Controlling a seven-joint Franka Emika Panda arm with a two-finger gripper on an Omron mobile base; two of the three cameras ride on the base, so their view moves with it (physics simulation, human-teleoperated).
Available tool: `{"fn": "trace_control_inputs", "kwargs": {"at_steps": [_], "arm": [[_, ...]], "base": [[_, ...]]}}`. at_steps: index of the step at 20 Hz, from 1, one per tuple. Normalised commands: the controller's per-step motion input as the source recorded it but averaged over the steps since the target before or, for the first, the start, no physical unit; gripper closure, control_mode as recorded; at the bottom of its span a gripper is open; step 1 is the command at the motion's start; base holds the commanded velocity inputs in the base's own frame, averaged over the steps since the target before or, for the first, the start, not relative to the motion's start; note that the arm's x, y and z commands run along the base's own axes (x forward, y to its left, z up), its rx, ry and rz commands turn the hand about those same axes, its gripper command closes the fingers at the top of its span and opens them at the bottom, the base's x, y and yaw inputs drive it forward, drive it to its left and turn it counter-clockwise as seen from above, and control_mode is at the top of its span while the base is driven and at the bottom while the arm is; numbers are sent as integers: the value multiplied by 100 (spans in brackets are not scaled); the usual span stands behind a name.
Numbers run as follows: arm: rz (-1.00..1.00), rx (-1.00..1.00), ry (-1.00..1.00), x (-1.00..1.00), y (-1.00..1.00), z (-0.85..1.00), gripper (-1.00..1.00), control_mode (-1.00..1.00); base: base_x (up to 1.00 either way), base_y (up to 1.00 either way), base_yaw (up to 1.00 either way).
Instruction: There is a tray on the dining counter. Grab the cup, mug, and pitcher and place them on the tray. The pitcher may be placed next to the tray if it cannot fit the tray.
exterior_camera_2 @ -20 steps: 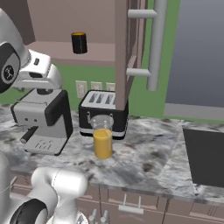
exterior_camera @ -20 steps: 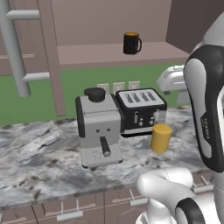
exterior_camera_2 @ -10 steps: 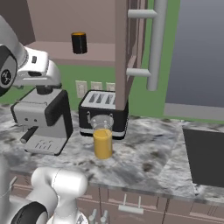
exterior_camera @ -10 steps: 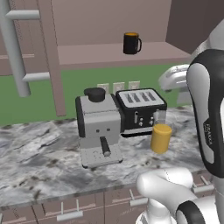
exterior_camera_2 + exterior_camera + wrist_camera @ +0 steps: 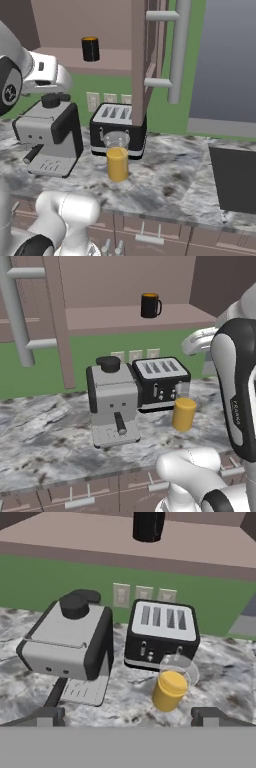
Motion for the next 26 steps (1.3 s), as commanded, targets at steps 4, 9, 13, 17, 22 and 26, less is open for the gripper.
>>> {"fn": "trace_control_inputs", "kwargs": {"at_steps": [4, 9, 13, 17, 22, 26], "arm": [[0, 0, 0, 48, -14, 6, -100, -100], [0, 0, -2, 49, 0, 5, -100, -100], [0, 0, -2, 55, 0, 1, -100, -100], [-3, 0, -3, 52, 0, 0, -100, -100], [-3, 0, -2, 48, 0, 0, -100, -100], [0, 0, -3, 33, 0, 0, -100, -100]], "base": [[0, 0, 0], [0, 0, 0], [0, 0, 0], [0, 0, 0], [0, 0, 0], [0, 0, 0]]}}
